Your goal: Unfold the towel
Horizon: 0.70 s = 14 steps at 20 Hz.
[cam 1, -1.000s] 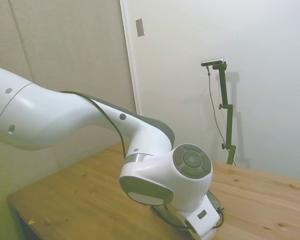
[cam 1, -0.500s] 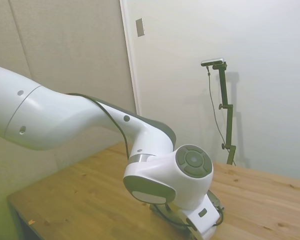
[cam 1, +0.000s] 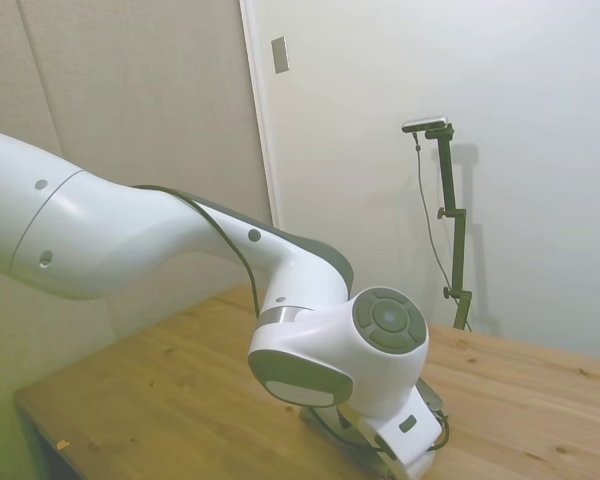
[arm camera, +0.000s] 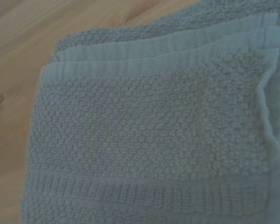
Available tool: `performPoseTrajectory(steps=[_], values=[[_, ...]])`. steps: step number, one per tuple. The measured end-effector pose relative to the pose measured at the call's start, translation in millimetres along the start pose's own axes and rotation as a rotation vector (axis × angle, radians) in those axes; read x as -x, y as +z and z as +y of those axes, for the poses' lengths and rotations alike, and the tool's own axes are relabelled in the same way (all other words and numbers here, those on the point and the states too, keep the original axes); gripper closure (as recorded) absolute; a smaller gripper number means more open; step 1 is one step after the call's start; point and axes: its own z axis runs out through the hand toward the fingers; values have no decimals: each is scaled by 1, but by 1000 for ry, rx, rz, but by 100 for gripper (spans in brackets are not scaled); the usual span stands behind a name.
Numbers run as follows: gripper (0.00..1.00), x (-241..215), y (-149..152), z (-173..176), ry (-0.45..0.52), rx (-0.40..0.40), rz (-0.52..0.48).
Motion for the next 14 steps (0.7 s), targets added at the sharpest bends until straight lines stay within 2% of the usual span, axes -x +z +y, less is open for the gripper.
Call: performPoseTrajectory(steps=[6, 11, 14], values=[[100, 10, -9, -21, -45, -18, -3], [100, 47, -22, -61, -138, -56, -27], [100, 69, -30, -73, -182, -66, -32]])
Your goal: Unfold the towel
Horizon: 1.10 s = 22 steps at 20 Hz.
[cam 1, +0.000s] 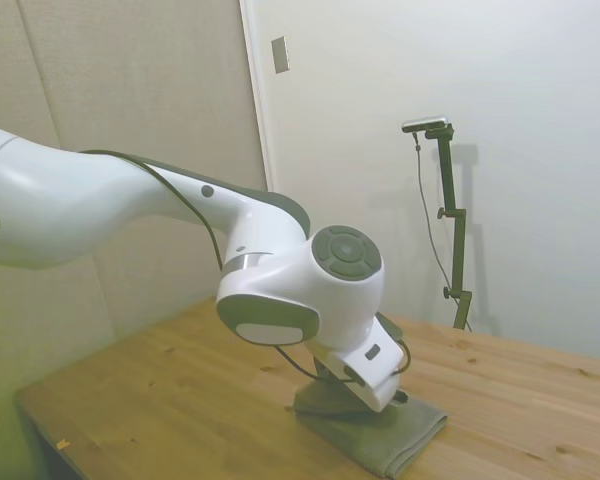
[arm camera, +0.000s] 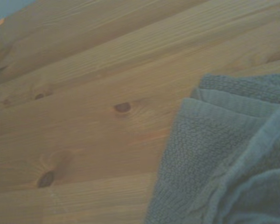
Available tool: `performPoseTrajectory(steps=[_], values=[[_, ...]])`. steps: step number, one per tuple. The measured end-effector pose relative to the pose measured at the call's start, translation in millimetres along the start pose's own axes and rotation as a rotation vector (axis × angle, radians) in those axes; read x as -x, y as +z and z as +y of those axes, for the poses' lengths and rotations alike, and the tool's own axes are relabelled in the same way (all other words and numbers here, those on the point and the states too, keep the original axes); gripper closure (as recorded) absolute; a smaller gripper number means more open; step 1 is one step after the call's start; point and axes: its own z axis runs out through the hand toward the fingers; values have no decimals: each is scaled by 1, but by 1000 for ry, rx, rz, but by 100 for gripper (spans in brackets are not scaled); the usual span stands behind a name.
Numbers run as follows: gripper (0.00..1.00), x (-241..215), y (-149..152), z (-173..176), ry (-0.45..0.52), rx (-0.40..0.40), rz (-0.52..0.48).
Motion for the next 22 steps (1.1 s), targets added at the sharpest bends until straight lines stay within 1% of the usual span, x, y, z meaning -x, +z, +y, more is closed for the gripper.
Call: performPoseTrajectory(steps=[3, 6, 9, 12, 15, 19, 20, 22], values=[[100, 17, -3, -14, -40, -3, -2], [100, 28, 5, -32, -70, 0, -3], [100, 35, 25, -49, -87, 14, -10], [100, 39, 51, -65, -100, 34, -27], [100, 42, 79, -88, -116, 46, -48], [100, 43, 106, -113, -131, 56, -75], [0, 43, 112, -117, -136, 60, -84], [0, 46, 126, -121, -145, 72, -119]])
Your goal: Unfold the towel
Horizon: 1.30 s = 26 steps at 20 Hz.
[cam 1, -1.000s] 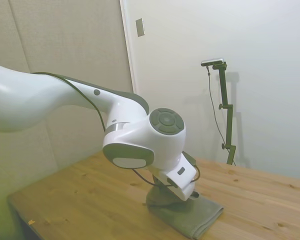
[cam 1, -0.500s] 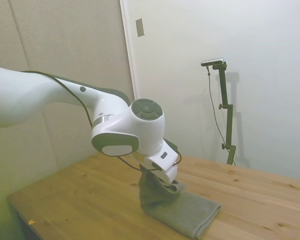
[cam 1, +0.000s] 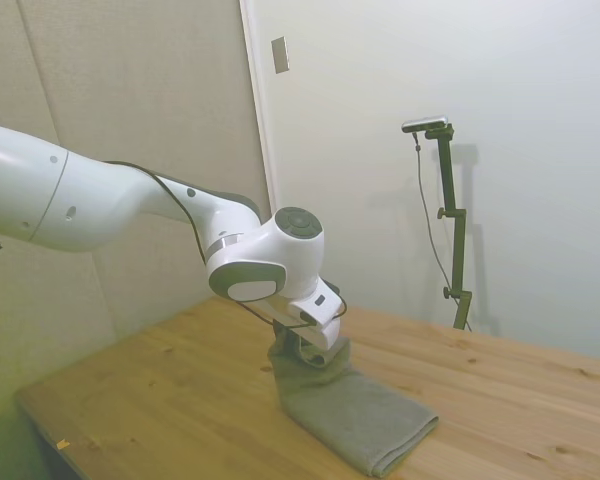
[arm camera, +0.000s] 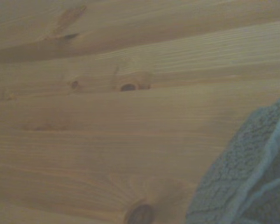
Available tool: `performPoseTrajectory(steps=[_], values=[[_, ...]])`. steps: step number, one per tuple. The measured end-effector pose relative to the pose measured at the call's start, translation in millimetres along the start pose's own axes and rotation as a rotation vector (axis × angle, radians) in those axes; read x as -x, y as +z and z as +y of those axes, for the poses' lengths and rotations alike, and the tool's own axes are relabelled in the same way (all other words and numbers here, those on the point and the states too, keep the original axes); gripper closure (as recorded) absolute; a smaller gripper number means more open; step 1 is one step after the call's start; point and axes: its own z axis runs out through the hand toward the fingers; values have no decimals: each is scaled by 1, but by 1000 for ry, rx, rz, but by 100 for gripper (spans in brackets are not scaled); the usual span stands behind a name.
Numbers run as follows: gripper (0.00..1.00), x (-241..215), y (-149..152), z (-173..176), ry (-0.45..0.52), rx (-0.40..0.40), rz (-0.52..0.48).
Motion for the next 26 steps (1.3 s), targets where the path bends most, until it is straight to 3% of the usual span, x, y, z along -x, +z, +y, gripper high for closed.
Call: performPoseTrajectory(steps=[4, 13, 19, 22, 26], values=[[0, 5, 16, -7, -17, 13, -36], [0, 9, 19, -13, -38, 22, -44], [0, 30, 1, -26, -77, 49, -74], [0, 54, -15, -37, -81, 146, -45], [0, 89, -23, -44, -40, 313, 77]])
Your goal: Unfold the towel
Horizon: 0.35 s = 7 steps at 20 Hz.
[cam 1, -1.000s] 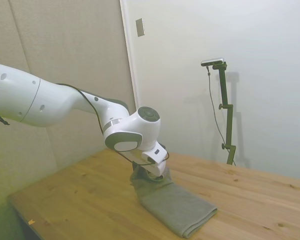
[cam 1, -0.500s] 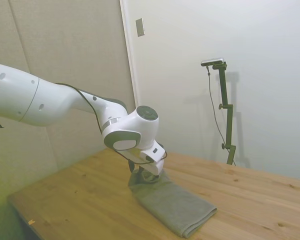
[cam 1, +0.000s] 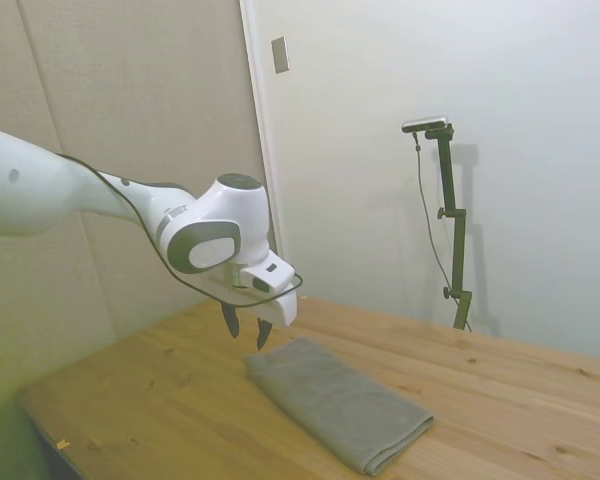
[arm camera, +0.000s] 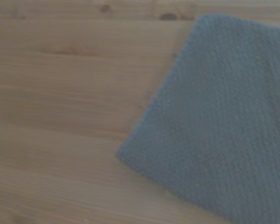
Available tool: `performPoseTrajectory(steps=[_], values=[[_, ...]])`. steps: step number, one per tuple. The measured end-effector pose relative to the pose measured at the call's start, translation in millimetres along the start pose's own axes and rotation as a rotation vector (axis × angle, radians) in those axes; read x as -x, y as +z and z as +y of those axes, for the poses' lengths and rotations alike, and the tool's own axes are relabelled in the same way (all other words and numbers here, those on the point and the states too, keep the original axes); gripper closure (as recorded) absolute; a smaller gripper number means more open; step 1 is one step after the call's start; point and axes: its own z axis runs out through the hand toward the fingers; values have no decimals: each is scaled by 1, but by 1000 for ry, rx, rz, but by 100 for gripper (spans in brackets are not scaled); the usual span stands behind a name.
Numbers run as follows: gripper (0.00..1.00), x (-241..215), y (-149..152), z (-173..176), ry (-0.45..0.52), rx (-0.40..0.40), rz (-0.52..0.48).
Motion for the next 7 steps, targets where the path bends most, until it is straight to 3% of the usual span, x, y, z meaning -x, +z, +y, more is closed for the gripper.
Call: performPoseTrajectory(steps=[7], values=[[0, 95, -51, 30, 186, 263, 164]])
